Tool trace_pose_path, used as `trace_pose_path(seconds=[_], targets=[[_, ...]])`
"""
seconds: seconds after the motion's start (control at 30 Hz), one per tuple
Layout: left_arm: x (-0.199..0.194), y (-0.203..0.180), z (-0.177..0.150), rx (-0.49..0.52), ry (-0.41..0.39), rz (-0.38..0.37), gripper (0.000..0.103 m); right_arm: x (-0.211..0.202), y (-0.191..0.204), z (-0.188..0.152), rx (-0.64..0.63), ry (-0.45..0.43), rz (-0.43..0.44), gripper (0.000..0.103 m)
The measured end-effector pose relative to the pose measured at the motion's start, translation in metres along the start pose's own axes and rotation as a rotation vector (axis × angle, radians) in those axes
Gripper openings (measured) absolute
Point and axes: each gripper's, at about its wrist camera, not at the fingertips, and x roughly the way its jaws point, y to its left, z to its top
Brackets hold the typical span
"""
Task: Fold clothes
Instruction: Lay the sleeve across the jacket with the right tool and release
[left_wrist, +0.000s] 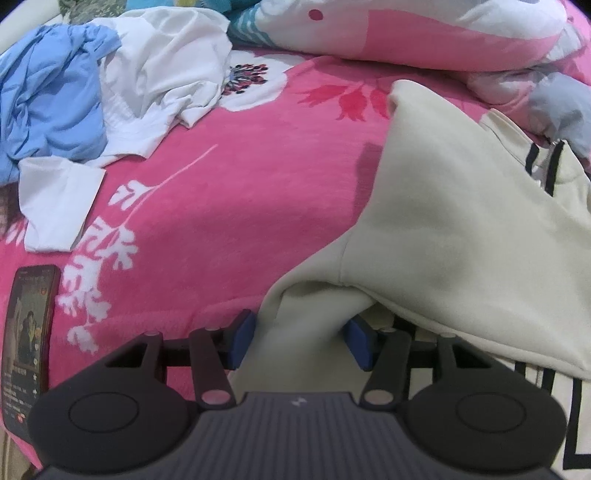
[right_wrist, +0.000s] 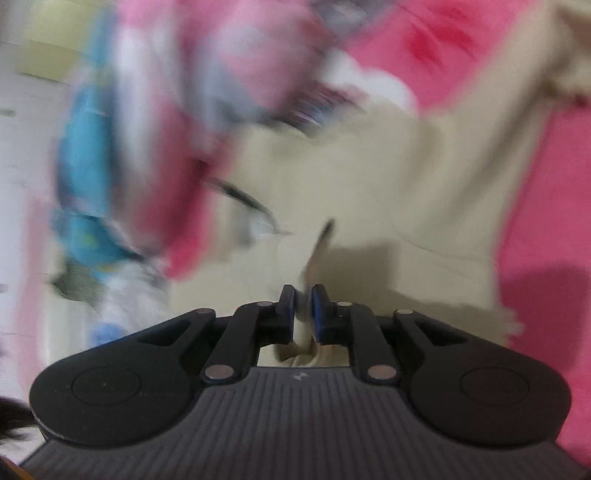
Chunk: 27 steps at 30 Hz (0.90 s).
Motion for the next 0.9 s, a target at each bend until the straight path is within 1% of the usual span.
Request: trace_pose_path(seconds=[0.07,0.1,0.13,0.2,0.23,0.27,0.33,0.37,0.4,0.43,0.47,0.5,0.53,0.63,0.7,0.77,0.9], targets=[[-0.001,0.002,0.000,-0.003,0.001,-0.006,0.057,0.017,-0.008,0.000,-0.052,0.030,-0.201,0.015],[-0.002,0.004,0.000,-0.005,0.005,-0.009,0.057,0.018,-0.006,-0.001,-0.094,0.017,-0.296,0.016],[-0.004,0.008,-0.001,-0.013,0.013,-0.016,0.057,0.015,0.001,-0.002,-0.137,-0.003,-0.359,0.016],[-0.010,0.018,-0.003,-0.031,0.028,-0.034,0.057,0.005,0.024,-0.007,-0.229,-0.058,-0.380,0.017],[-0.014,0.023,-0.004,-0.042,0.034,-0.044,0.057,0.001,0.038,-0.009,-0.279,-0.081,-0.380,0.018],[-0.018,0.029,-0.005,-0.047,0.036,-0.053,0.057,0.001,0.057,-0.011,-0.341,-0.086,-0.349,0.020],[-0.026,0.038,-0.006,-0.042,0.025,-0.081,0.057,0.013,0.106,-0.017,-0.495,-0.066,-0.248,0.024],[-0.028,0.040,-0.005,-0.027,0.013,-0.091,0.057,0.022,0.131,-0.019,-0.574,-0.049,-0.195,0.030],[-0.030,0.041,-0.004,-0.012,0.002,-0.100,0.057,0.033,0.156,-0.021,-0.649,-0.027,-0.142,0.039],[-0.029,0.041,-0.002,0.018,-0.009,-0.110,0.057,0.048,0.183,-0.023,-0.727,0.000,-0.081,0.043],[-0.027,0.040,0.000,0.052,-0.018,-0.118,0.057,0.066,0.210,-0.024,-0.794,0.024,-0.017,0.050],[-0.024,0.038,0.003,0.078,-0.019,-0.125,0.057,0.084,0.236,-0.024,-0.852,0.049,0.041,0.055],[-0.020,0.036,0.005,0.103,-0.020,-0.132,0.057,0.103,0.257,-0.022,-0.884,0.077,0.074,0.057],[-0.010,0.034,0.011,0.140,-0.022,-0.168,0.057,0.164,0.313,-0.013,-0.927,0.167,0.112,0.058],[-0.003,0.032,0.013,0.184,-0.024,-0.184,0.058,0.201,0.339,-0.002,-0.912,0.221,0.094,0.058],[0.004,0.030,0.015,0.228,-0.028,-0.205,0.058,0.231,0.350,0.005,-0.878,0.286,0.052,0.058],[0.010,0.033,0.022,0.237,-0.021,-0.304,0.058,0.288,0.367,0.016,-0.819,0.436,-0.049,0.058]])
